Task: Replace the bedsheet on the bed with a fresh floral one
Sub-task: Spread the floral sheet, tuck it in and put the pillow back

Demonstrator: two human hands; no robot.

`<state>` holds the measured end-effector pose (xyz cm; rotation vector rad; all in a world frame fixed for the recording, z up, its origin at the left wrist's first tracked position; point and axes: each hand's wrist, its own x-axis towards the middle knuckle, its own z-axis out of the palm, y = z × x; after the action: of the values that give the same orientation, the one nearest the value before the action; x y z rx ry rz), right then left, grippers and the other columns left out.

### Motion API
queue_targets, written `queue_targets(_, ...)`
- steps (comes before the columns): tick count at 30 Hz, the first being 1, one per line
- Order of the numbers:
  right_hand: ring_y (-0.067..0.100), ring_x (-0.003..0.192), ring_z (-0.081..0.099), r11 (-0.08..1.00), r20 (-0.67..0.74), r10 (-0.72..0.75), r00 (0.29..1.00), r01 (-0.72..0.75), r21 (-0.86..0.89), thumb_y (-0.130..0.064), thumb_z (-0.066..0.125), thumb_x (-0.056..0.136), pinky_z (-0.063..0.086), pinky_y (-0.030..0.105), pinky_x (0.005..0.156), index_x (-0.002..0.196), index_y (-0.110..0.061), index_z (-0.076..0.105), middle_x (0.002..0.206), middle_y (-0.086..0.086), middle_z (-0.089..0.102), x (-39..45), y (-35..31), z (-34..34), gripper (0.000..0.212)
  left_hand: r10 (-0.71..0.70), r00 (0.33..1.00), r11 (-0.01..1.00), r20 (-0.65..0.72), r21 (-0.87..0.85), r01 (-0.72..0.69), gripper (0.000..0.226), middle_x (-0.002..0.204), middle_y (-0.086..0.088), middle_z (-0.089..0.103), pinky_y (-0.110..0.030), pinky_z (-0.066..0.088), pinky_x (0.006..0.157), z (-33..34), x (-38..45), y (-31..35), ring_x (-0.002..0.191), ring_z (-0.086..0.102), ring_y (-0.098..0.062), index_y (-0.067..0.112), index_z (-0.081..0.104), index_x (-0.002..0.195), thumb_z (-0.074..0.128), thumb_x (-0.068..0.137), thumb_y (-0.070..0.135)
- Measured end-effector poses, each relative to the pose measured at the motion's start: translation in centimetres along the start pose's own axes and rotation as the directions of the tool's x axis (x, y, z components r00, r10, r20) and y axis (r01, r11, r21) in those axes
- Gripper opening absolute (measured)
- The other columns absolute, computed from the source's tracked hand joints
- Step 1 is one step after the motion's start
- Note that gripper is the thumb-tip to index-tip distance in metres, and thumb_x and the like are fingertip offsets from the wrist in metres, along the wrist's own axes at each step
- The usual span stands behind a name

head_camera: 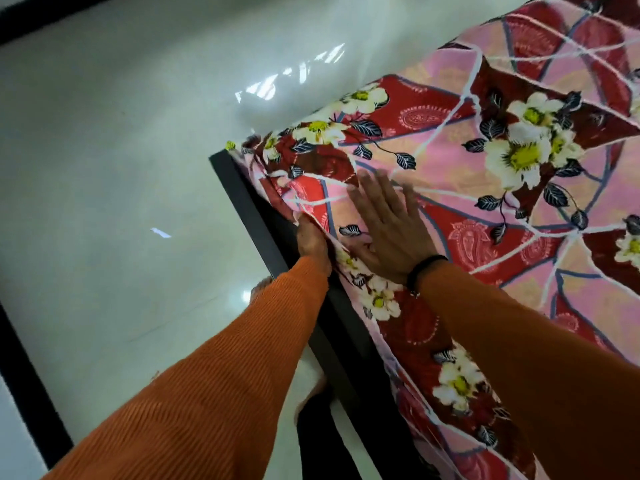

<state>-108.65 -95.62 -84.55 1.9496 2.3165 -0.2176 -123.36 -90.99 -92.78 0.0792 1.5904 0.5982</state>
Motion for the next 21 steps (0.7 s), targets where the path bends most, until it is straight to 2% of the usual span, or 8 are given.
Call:
queue_targets(2,0.035,0.157,0.001,1.0,-0.007,0.02,1.0,-0.02,-0.001,-0.071,0.034,0.098,0.01,0.068,0.119,0.163,-0.017,0.012,0.171,0.011,0.003,2.8,-0.4,0.2,0.087,-0.069,0.991,0.995,0.118,-0.057,0.076,0.077,0.119,-0.013,0.073,-0.051,0.054,0.1,-0.1,1.9,0.5,0.108,0.07,-0.034,0.014,0.065,0.132,0.037,0.094,0.075)
queue_targets(6,0.037,0.157,0.002,0.997,-0.064,0.072,0.995,-0.071,0.002,-0.074,0.035,0.095,0.011,0.069,0.118,0.163,-0.019,0.016,0.17,0.013,0.006,4.4,-0.2,-0.7,0.089,-0.1,0.895,0.97,0.436,-0.158,0.185,0.085,0.137,-0.016,0.064,-0.051,0.048,0.107,0.0,2.3,1.5,0.127,0.061,-0.036,0.017,0.059,0.14,0.028,0.093,0.081)
queue_targets(9,0.039,0.156,0.004,0.999,-0.075,0.04,0.996,-0.038,0.026,-0.072,0.041,0.094,0.012,0.069,0.117,0.161,-0.017,0.022,0.169,0.015,0.01,3.9,-0.7,-0.7,0.088,-0.09,0.877,0.963,0.471,-0.182,0.197,0.079,0.14,-0.018,0.062,-0.052,0.048,0.106,-0.5,3.9,1.1,0.127,0.06,-0.037,0.015,0.054,0.145,0.026,0.1,0.072)
queue_targets(12,0.04,0.156,0.005,0.999,-0.018,0.042,0.999,-0.041,0.019,-0.07,0.042,0.095,0.013,0.071,0.117,0.16,-0.018,0.024,0.169,0.016,0.011,4.3,-1.6,0.5,0.086,-0.185,0.866,0.954,0.465,-0.125,0.272,0.064,0.129,-0.018,0.068,-0.051,0.049,0.102,-1.1,4.2,2.2,0.118,0.065,-0.037,0.014,0.062,0.135,0.028,0.105,0.06)
queue_targets(16,0.04,0.156,0.006,0.999,0.008,0.046,0.999,-0.046,0.027,-0.068,0.045,0.095,0.014,0.072,0.116,0.16,-0.018,0.025,0.169,0.016,0.01,4.5,-1.7,0.0,0.086,-0.276,0.879,0.953,0.389,0.228,0.198,0.058,0.122,-0.014,0.072,-0.051,0.051,0.103,-1.2,4.5,5.2,0.11,0.068,-0.032,0.014,0.066,0.126,0.033,0.104,0.057)
queue_targets(19,0.04,0.156,0.004,0.997,0.054,0.049,0.997,-0.052,0.053,-0.069,0.049,0.094,0.012,0.073,0.116,0.161,-0.018,0.023,0.17,0.015,0.008,4.7,-1.7,-0.6,0.088,-0.293,0.93,0.766,0.22,0.637,0.091,0.042,0.094,-0.01,0.072,-0.038,0.053,0.091,-1.8,5.0,8.7,0.082,0.067,-0.022,0.009,0.065,0.102,0.041,0.1,0.043)
queue_targets(20,0.04,0.156,0.003,0.996,0.068,0.061,0.996,-0.065,0.062,-0.069,0.051,0.093,0.012,0.073,0.116,0.161,-0.018,0.023,0.17,0.014,0.007,4.7,-1.9,-0.7,0.09,-0.215,0.959,0.698,0.187,0.716,0.017,0.038,0.099,-0.009,0.072,-0.035,0.053,0.088,-2.1,4.2,10.3,0.083,0.066,-0.022,0.007,0.065,0.106,0.046,0.097,0.04)
queue_targets(21,0.04,0.156,0.003,0.994,0.078,0.079,0.994,-0.084,0.073,-0.07,0.052,0.091,0.011,0.073,0.116,0.161,-0.018,0.023,0.17,0.013,0.007,5.0,-2.1,-0.9,0.092,-0.038,0.987,0.651,0.155,0.753,-0.093,0.036,0.104,-0.004,0.07,-0.031,0.053,0.087,-2.3,3.5,12.1,0.087,0.065,-0.022,0.006,0.062,0.112,0.05,0.096,0.036)
